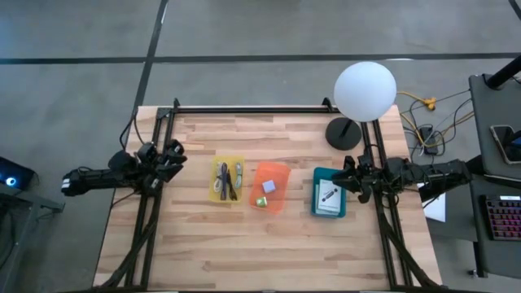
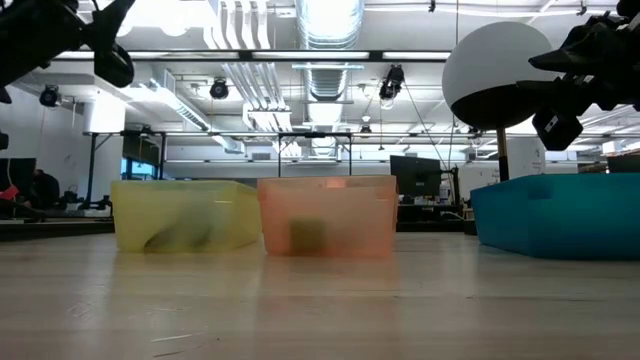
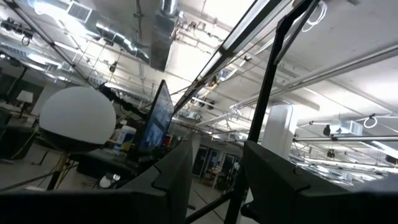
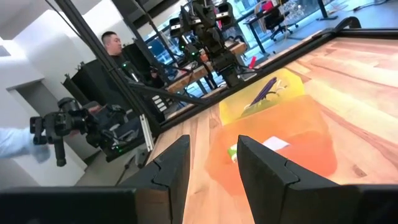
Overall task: Pick and place items into bin
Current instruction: Return to Home Position
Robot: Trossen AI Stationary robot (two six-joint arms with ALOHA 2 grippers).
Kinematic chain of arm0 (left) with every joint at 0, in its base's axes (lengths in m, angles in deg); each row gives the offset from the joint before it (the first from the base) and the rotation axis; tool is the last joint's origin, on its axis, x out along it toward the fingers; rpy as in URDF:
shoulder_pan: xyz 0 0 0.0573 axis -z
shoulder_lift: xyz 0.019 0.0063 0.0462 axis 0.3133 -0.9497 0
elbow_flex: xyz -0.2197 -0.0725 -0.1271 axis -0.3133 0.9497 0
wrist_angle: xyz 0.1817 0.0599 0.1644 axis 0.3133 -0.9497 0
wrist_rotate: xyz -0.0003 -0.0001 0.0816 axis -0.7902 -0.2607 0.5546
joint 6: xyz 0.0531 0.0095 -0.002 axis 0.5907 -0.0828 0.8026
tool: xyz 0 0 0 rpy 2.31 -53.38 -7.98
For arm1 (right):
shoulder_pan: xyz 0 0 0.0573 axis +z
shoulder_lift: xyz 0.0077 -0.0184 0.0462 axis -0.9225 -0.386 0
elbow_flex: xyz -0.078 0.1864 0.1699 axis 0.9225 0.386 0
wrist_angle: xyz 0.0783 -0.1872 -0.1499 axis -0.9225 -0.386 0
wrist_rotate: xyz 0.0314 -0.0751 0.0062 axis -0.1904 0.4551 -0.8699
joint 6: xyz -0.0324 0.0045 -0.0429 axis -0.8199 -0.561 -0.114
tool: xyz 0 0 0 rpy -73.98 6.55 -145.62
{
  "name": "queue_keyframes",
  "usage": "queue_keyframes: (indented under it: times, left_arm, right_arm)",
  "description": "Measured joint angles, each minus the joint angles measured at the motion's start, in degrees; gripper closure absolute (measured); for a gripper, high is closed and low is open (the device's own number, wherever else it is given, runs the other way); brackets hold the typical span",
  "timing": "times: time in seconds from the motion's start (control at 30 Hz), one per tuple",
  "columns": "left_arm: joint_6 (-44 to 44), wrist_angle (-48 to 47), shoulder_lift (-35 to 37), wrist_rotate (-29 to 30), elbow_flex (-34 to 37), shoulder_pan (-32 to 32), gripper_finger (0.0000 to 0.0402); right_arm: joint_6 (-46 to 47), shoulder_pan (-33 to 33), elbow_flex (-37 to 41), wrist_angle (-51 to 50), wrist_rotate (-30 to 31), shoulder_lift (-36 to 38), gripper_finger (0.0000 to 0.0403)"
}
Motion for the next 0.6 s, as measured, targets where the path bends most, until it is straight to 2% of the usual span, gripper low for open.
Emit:
queue_keyframes:
  times: [0.6]
  left_arm:
    - [0.0,-0.4,-6.6,0.0,-0.1,0.0,0.0272]
  right_arm:
    - [0.0,-0.9,0.0,0.1,0.0,0.0,0.0282]
